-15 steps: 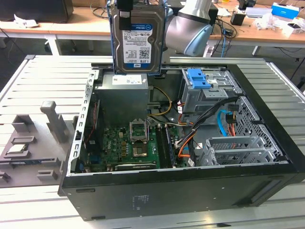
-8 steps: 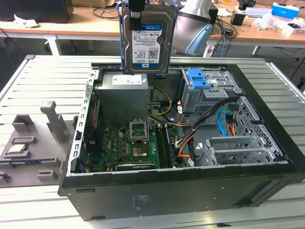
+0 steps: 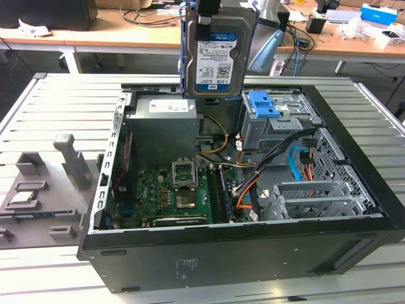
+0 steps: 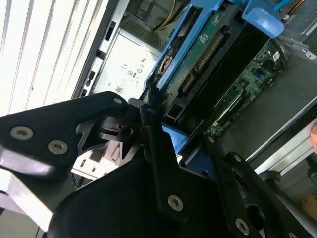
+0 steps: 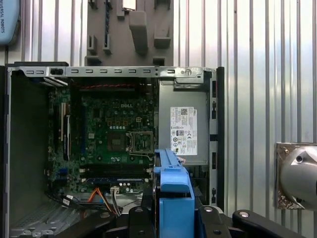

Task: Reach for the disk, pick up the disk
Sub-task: 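Pick up the disk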

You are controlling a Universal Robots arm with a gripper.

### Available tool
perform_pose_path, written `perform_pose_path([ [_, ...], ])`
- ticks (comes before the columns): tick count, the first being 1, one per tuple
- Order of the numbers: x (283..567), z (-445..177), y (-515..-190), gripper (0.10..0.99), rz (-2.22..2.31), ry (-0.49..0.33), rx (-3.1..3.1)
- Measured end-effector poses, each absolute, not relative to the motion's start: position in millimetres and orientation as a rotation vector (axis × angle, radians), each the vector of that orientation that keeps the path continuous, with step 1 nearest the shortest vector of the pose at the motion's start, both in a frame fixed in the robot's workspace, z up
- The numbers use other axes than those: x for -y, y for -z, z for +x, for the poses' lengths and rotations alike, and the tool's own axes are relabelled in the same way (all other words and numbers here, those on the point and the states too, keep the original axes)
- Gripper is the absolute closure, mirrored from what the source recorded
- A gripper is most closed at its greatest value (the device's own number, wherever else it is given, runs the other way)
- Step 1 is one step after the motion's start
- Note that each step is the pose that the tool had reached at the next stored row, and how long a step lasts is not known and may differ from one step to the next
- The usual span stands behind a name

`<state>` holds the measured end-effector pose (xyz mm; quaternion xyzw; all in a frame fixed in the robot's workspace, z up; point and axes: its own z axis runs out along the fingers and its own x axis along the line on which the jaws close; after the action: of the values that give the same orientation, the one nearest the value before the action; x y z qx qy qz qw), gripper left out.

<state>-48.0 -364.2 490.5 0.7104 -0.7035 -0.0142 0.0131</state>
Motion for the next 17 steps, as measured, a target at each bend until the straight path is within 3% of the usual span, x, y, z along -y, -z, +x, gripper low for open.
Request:
perform_pose_path([
  [17, 370.0, -37.3, -490.4, 0.718, 2.214, 0.044, 2.192],
])
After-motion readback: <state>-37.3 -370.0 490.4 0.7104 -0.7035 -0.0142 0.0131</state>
